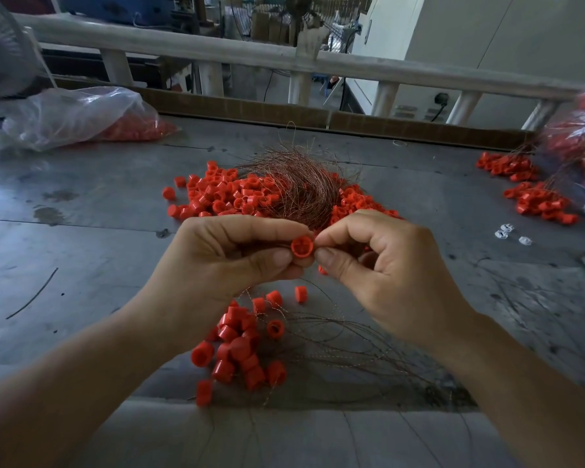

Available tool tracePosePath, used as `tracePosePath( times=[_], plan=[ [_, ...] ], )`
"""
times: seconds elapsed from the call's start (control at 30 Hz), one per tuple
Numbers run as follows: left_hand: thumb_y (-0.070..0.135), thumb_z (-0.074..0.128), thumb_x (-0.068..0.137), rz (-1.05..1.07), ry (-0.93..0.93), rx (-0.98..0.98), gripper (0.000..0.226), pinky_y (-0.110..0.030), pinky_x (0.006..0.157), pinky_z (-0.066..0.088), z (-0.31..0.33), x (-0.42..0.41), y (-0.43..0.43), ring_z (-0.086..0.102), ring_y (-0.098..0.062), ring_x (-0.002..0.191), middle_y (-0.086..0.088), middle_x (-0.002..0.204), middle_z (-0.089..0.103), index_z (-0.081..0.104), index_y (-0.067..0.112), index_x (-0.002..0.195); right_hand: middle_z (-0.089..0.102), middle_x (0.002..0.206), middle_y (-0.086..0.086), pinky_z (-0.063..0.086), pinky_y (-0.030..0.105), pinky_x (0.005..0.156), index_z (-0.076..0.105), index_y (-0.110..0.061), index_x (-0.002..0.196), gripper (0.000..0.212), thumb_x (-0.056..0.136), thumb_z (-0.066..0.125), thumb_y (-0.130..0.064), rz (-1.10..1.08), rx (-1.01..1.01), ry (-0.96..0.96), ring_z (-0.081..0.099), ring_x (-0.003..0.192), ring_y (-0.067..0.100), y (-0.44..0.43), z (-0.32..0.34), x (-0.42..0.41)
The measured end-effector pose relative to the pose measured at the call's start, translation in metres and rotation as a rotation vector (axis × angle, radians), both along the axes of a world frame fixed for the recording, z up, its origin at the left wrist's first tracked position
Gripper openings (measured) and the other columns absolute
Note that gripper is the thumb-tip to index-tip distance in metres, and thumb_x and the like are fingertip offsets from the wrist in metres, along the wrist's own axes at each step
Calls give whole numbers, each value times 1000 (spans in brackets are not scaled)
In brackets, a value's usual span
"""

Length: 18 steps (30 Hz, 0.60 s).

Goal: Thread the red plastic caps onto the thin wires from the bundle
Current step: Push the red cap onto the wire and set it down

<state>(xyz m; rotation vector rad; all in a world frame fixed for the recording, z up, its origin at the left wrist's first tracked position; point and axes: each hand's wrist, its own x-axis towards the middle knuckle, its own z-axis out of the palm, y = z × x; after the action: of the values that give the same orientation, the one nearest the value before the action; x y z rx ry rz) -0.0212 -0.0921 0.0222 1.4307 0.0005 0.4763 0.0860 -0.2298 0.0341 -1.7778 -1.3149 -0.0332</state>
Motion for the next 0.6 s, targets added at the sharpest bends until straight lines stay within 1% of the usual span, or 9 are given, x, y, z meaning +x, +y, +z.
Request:
tracePosePath(
  times=[0.1, 0.17, 0.23, 0.27, 0.33, 0.5, 0.53, 0.6],
  plan=[
    [16, 67, 55, -19, -5, 9, 27, -16, 64, 54, 0, 0, 1, 71, -13, 74, -1, 81, 74, 76, 21, 80, 61, 72, -10, 42, 7, 60, 68, -12, 79, 10, 77, 60, -17, 1, -1, 5, 58, 70, 4, 0, 0, 0],
    [21, 70, 57, -37, -9, 32, 26, -16, 65, 53, -1, 0, 3, 70, -11, 75, 2, 83, 74, 76, 26, 82, 61, 72, -10, 42, 7, 60, 68, -12, 79, 10, 77, 60, -17, 1, -3, 5, 58, 71, 4, 0, 0, 0],
    [39, 76, 59, -63, 16, 90, 26, -16, 68, 53, -2, -1, 6, 70, -9, 80, 7, 87, 74, 75, 35, 84, 61, 72, -10, 41, 7, 60, 68, -12, 79, 10, 77, 60, -18, 2, -6, 5, 58, 71, 4, 0, 1, 0],
    [48, 77, 56, -67, 35, 117, 31, -16, 69, 53, -3, -1, 7, 69, -8, 83, 9, 88, 73, 74, 36, 85, 61, 72, -10, 41, 7, 60, 68, -12, 79, 10, 77, 60, -18, 2, -6, 8, 58, 71, 4, 0, 1, 0],
    [54, 78, 53, -64, 55, 126, 38, -16, 70, 52, -4, -1, 10, 69, -7, 85, 11, 90, 73, 73, 37, 87, 61, 72, -10, 42, 7, 60, 68, -13, 79, 10, 77, 60, -18, 6, -3, 18, 58, 70, 4, 1, 1, 0],
    [52, 80, 51, -77, 59, 105, 38, -17, 69, 53, -2, -1, 11, 69, -8, 84, 9, 87, 73, 74, 35, 85, 60, 72, -11, 44, 9, 63, 69, -15, 81, 11, 77, 60, -17, 34, -10, 48, 58, 72, 2, -1, 2, -1],
    [47, 81, 52, -83, 49, 89, 35, -18, 69, 53, -2, -2, 10, 69, -9, 82, 8, 85, 73, 75, 34, 84, 60, 72, -11, 44, 10, 64, 69, -17, 81, 10, 77, 59, -17, 43, -13, 59, 58, 72, 2, -2, 2, -2],
    [29, 80, 54, -92, 6, 8, 27, -18, 66, 54, -1, -2, 9, 70, -11, 77, 1, 80, 74, 76, 25, 80, 59, 72, -13, 44, 9, 64, 66, -24, 80, 11, 77, 58, -17, 59, -19, 79, 58, 72, 0, -2, 4, -3]
  ],
)
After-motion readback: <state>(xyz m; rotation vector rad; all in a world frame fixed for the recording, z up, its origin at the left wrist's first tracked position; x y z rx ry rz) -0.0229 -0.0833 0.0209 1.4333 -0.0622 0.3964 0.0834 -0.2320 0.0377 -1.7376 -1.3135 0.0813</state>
